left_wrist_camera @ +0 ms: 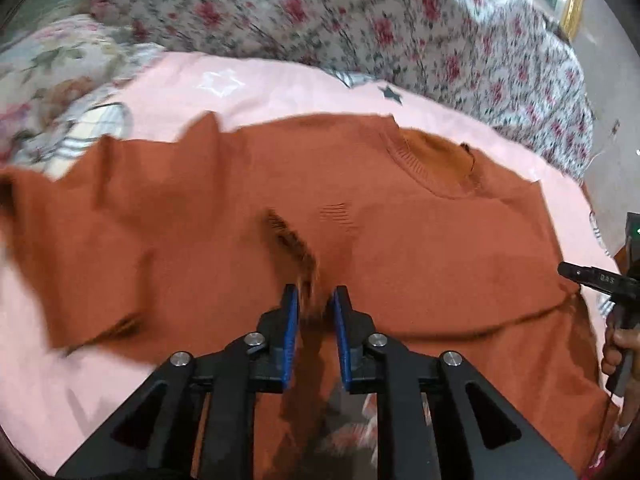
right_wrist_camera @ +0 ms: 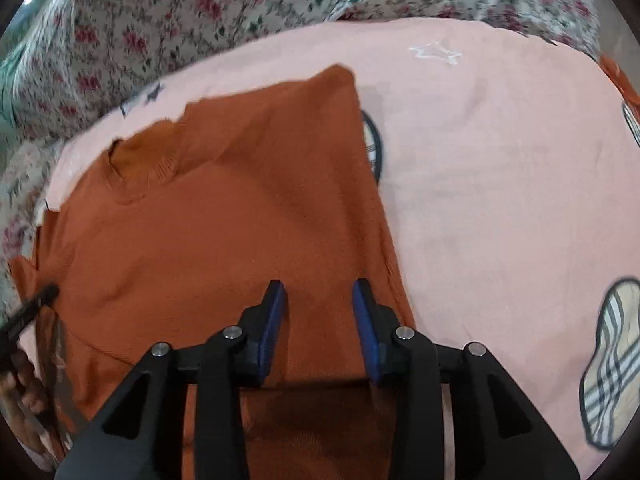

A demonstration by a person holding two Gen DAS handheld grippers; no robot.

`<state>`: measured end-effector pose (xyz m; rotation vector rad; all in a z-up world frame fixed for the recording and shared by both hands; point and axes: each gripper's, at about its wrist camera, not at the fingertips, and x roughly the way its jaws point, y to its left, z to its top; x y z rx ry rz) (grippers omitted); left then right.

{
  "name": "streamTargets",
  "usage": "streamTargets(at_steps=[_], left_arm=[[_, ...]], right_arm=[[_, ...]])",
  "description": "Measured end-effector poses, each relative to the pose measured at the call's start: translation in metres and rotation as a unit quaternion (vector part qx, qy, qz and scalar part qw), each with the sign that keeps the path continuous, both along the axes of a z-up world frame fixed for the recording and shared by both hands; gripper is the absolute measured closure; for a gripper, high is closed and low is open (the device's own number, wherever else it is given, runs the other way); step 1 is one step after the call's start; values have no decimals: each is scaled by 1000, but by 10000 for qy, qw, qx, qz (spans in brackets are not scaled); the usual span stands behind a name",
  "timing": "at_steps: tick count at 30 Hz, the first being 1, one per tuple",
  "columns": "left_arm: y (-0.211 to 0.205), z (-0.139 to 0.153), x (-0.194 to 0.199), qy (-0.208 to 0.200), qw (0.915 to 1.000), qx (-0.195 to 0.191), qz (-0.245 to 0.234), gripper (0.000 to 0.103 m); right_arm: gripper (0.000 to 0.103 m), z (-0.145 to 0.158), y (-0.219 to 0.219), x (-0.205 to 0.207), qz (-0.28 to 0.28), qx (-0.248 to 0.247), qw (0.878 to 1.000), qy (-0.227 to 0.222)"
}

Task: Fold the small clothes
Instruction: 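Grasp the other sleeve cuff with the left tool, fold it across, release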

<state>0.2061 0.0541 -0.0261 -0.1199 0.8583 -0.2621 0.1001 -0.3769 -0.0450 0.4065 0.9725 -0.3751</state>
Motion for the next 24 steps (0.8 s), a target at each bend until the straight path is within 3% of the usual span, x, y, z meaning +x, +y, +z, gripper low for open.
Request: streamTargets(at_steps=[4, 6, 8, 14, 18, 21, 22, 24], left_arm=[[47, 18, -31, -165, 9985, -55, 528, 55], [72, 26, -38, -183, 9967, -111, 785, 50], [94, 32, -38, -185, 9945, -199, 1008, 39], [135, 32, -8, -87, 9899, -130, 1410, 37], [142, 9, 22, 272, 9901, -294, 1344, 47], [142, -12, 39, 605, 9897, -371, 1247, 78], [143, -16, 42, 644, 9893, -402, 1249, 92], [140, -11, 37, 492, 9896, -484, 1259, 96]], right_arm=[[58, 16, 22, -14, 240, 276, 9987, -349], [55, 20, 39, -21, 376, 371, 9976, -450], [54, 21, 54, -28, 491, 436, 9966, -489], [54, 17, 90, -21, 839, 642, 9934, -441], [54, 16, 104, -19, 1003, 736, 9914, -403], [54, 16, 109, -20, 1018, 770, 9910, -401], [54, 15, 110, -20, 1022, 795, 9907, -406], [54, 16, 111, -20, 1032, 802, 9905, -416]])
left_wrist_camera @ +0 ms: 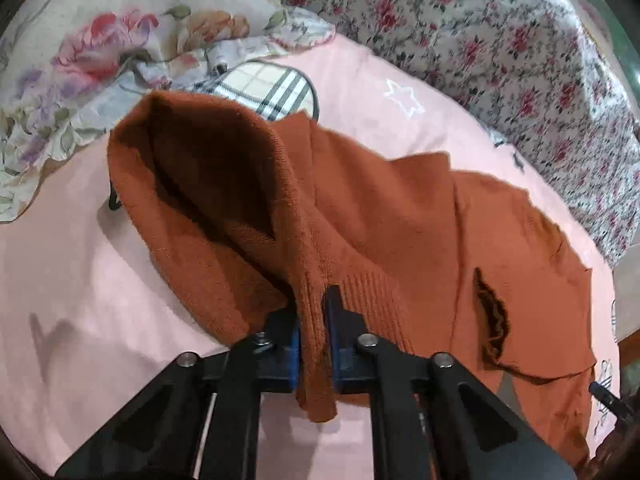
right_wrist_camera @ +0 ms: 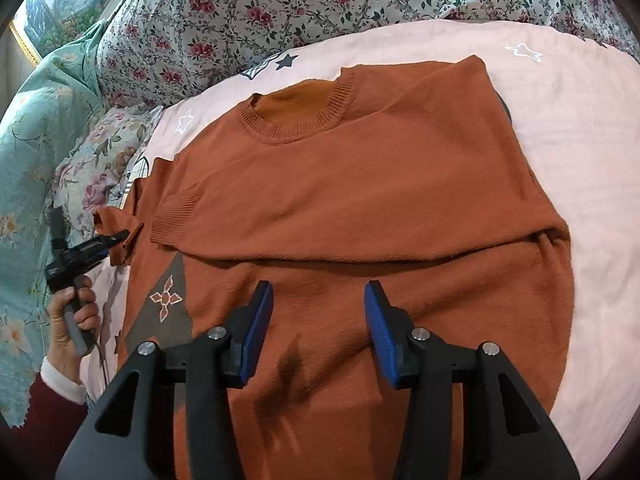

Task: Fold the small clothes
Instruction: 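Grasp the other sleeve cuff with the left tool, fold it across, release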

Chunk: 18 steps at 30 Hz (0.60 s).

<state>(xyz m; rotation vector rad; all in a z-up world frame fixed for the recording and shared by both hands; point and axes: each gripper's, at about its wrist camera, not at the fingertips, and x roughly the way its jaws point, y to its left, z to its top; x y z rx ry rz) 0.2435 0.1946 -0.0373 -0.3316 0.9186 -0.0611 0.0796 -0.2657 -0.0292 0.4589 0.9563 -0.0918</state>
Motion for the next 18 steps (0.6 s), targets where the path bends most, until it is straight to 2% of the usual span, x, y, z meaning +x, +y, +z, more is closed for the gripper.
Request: streamTargets(at_steps=[4, 7, 9, 13, 18], left_arm=[[-28, 43, -28, -792, 9960, -273, -311, 97], [-65, 75, -42, -1250, 9880, -551, -720, 97], [-93, 88, -47, -1415, 9825, -721, -976, 97], [-164, 97, -48, -1549, 9721, -1006, -1444, 97], [-248, 82, -36, -1418, 9632, -1274, -1896, 97]], right_arm=[[54, 5, 0, -5, -19, -9, 9999, -99], [54, 6, -4, -10, -97, 47, 9999, -123], [54, 7, -8, -15, -172, 40, 9998, -126], [54, 11, -21, -29, -394, 46, 9990, -215], [54, 10, -46, -44, -735, 49, 9971, -197]])
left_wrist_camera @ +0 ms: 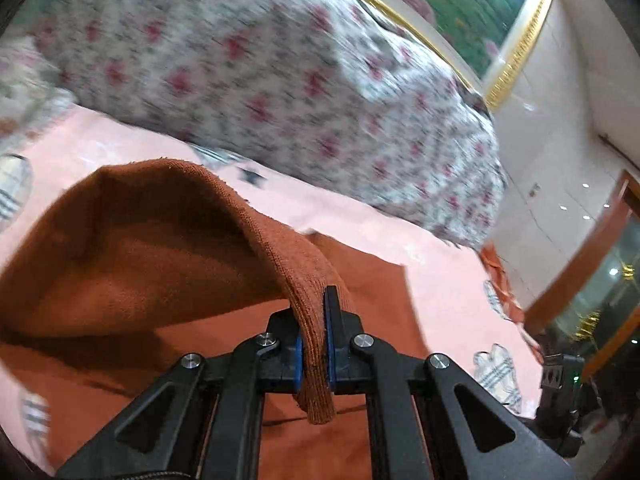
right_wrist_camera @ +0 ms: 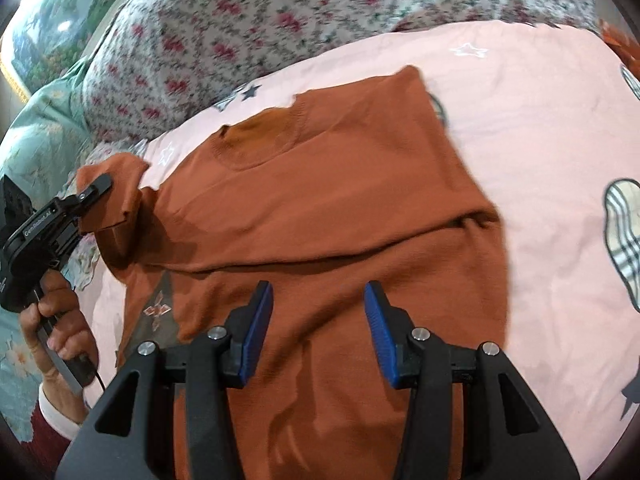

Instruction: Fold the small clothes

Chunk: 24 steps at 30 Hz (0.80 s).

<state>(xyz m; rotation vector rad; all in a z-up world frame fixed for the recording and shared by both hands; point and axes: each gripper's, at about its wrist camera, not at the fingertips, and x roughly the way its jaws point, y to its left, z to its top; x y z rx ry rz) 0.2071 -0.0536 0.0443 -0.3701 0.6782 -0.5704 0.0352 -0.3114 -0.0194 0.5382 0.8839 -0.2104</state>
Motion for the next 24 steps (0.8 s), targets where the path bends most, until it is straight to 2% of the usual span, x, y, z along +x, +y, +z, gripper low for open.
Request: streamTargets(at_steps=[3, 6, 10, 12, 14, 15, 17, 20, 22, 23, 24], left_arm=[[-48, -16, 4, -1, 9996, 101, -277, 97], [-86, -40, 6, 181, 9980, 309, -518, 97], [-114, -75, 8, 591, 9923, 685, -851, 94], [-115, -84, 1, 693, 9898, 754, -995, 88], [-113, -88, -8, 757, 9878, 816, -1086, 74], [-110, -87, -14, 747, 9874, 827, -1120, 72], [-99, -84, -28, 651, 9871, 943, -1120, 61], [-73, -78, -52, 503, 9865, 1170, -1032, 60], [-46, -73, -64, 462, 9875, 1263, -828, 60], [-26, -71, -70, 432, 9882, 1305, -674, 60], [-10, -67, -74, 410, 9886, 1354, -513, 60]], right_arm=[[54, -1, -17, -10, -287, 32, 9996, -34], [54, -1, -31, -17, -510, 66, 9987, -72], [54, -3, -42, -20, -652, 162, 9977, -32], [54, -4, -44, -18, -698, 296, 9971, -5], [49, -6, -44, -16, -710, 421, 9966, -8], [48, -6, -42, -14, -690, 519, 9963, -41], [47, -6, -38, -9, -623, 640, 9960, -90], [46, -5, -28, 2, -454, 890, 9948, -186], [46, -9, -23, 12, -302, 1340, 9901, -278], [46, -10, -20, 16, -266, 1416, 9892, -285], [46, -9, -14, 23, -216, 1260, 9915, -260]])
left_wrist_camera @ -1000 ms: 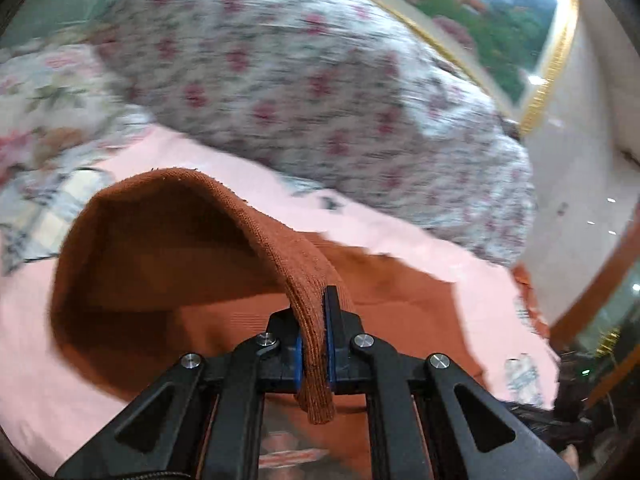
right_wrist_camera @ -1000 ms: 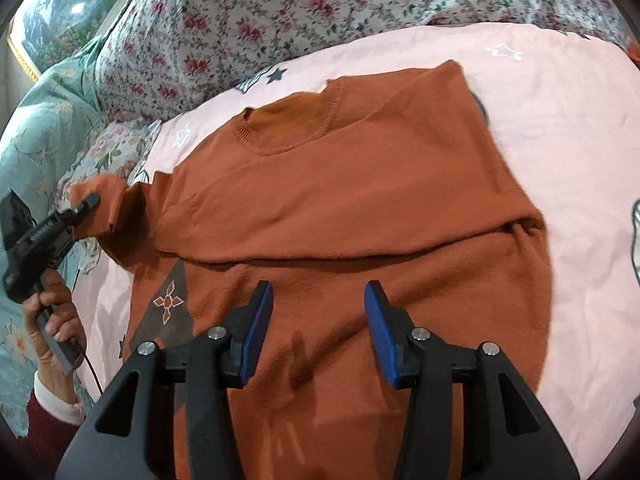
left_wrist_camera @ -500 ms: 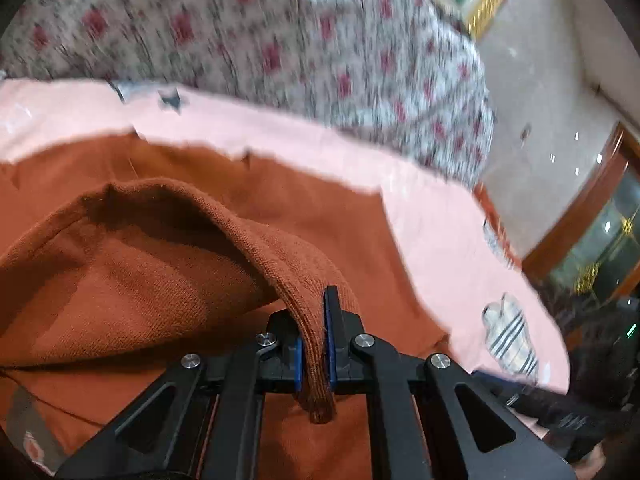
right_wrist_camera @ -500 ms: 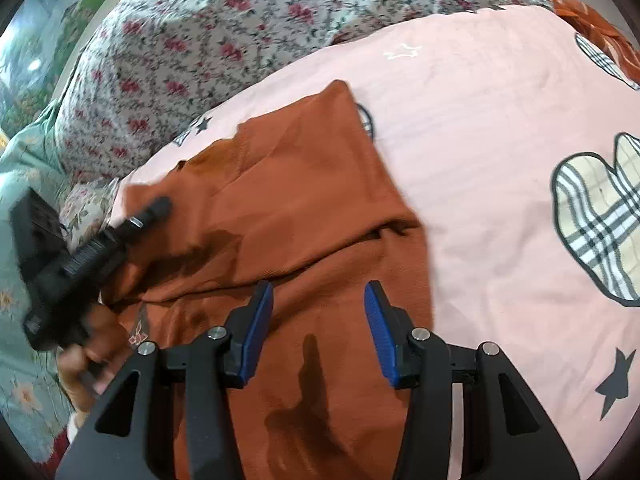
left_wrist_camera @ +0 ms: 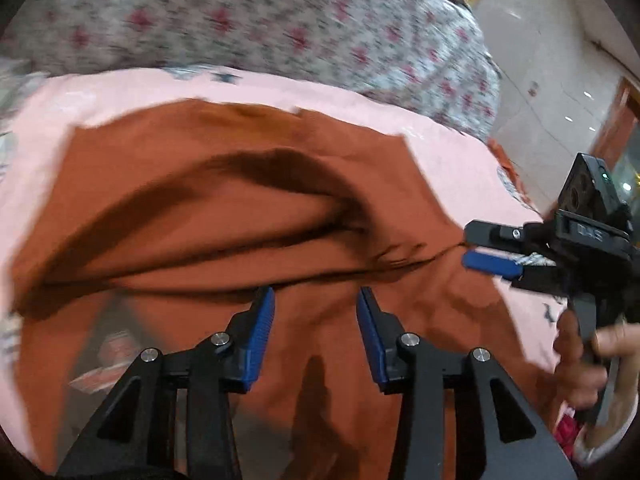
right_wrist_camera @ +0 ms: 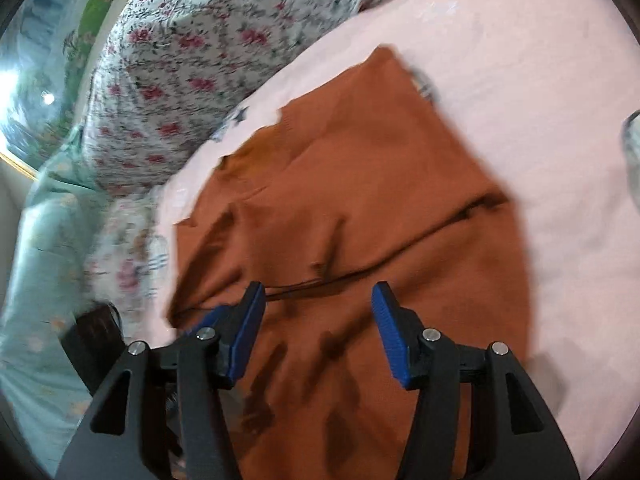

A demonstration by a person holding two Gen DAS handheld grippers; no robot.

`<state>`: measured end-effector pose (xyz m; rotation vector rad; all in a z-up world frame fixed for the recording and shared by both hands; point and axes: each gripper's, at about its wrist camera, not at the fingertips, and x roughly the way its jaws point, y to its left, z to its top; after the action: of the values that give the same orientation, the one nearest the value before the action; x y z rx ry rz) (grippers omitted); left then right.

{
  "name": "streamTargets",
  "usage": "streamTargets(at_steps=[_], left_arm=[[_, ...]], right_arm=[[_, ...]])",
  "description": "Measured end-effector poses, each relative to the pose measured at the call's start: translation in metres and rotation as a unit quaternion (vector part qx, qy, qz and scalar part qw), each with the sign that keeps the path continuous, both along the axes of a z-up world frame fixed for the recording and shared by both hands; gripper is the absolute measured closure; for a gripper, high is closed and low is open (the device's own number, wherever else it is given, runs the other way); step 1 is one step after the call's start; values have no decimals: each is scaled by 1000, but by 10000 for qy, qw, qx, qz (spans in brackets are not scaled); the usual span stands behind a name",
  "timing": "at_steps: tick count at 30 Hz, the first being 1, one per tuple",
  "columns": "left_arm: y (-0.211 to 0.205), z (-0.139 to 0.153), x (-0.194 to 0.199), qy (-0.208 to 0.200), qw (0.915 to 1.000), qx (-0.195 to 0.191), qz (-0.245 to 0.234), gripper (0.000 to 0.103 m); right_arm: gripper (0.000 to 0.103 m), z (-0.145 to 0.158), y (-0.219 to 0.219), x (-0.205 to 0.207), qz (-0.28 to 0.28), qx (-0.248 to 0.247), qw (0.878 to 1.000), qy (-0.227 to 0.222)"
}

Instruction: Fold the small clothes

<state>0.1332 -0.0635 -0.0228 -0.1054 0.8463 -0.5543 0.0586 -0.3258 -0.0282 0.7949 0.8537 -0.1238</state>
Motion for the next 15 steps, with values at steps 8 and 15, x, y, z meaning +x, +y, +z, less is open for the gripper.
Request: streamTargets(at_steps=[8, 15], left_arm=[[131, -7, 8, -43, 9786, 804, 1895, 54], [135, -30, 40, 267, 9758, 1106, 1870, 56]], right_arm=[[46, -24, -1, 42, 54, -285, 9982, 516], [98, -20, 7, 63, 430, -445, 9971, 438]])
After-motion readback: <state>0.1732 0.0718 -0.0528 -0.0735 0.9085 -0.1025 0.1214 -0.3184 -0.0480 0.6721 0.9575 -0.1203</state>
